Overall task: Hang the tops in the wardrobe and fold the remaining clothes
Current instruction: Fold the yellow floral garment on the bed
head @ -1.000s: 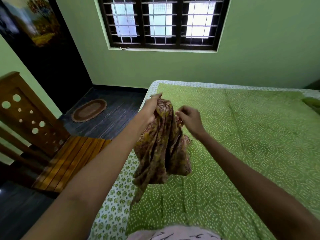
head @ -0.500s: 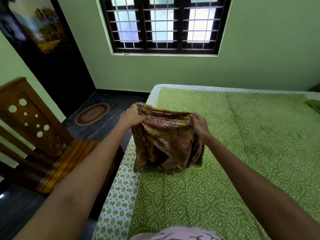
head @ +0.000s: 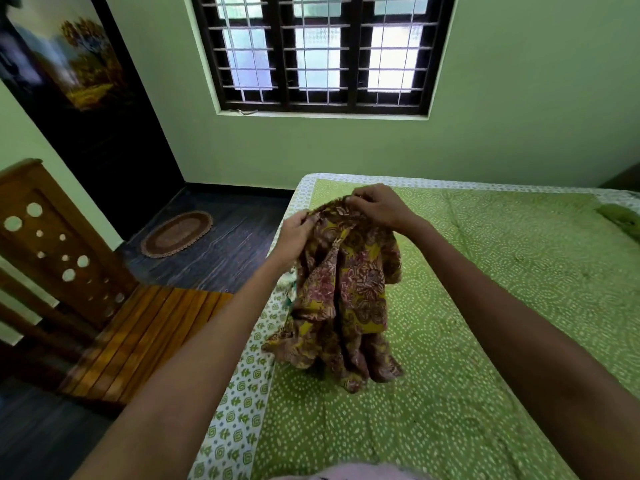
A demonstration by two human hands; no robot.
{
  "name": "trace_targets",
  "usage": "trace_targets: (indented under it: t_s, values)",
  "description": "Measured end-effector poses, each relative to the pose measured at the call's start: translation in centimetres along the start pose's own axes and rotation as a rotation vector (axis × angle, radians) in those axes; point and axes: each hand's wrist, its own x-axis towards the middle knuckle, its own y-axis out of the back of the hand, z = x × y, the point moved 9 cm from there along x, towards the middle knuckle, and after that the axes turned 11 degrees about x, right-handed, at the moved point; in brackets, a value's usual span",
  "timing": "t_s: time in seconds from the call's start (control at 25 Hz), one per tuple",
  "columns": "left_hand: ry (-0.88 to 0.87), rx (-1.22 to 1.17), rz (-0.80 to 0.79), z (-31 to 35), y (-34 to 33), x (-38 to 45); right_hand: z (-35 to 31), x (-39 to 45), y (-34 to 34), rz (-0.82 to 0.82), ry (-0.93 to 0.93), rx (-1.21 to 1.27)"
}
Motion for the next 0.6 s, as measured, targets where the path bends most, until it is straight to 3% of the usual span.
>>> trace_targets:
  t_s: [0.12, 0.24, 0.32, 0.4, 0.48, 0.6]
  values:
    - [-0.174, 0.19, -0.027, 1.3, 0.8, 0.9, 3.3, -1.5, 0.2, -0.184, -0.126, -0.074]
    - [-0.181, 0.306, -0.004, 1.7, 1.1, 0.9, 6.4, -2.8, 0.4, -0.318, -0.292, -0.173]
    - [-0.201, 0.563, 0.029, 1.6, 1.2, 0.9, 6.4, -2.5, 1.5, -0.22, -0.302, -0.151]
    - [-0.215, 0.737, 0.103, 1.3, 1.6, 1.1, 5.0, -2.0, 2.7, -0.013, -0.258, 0.142]
    - [-0.189, 0.695, 0.229, 1.1, 3.1, 1.2, 3.4, -1.5, 3.6, 0.128, -0.202, 0.444]
    - [-0.085, 0.622, 0.363, 0.1, 5.4, 1.3, 2.3, -0.9, 4.3, 0.154, -0.152, 0.623]
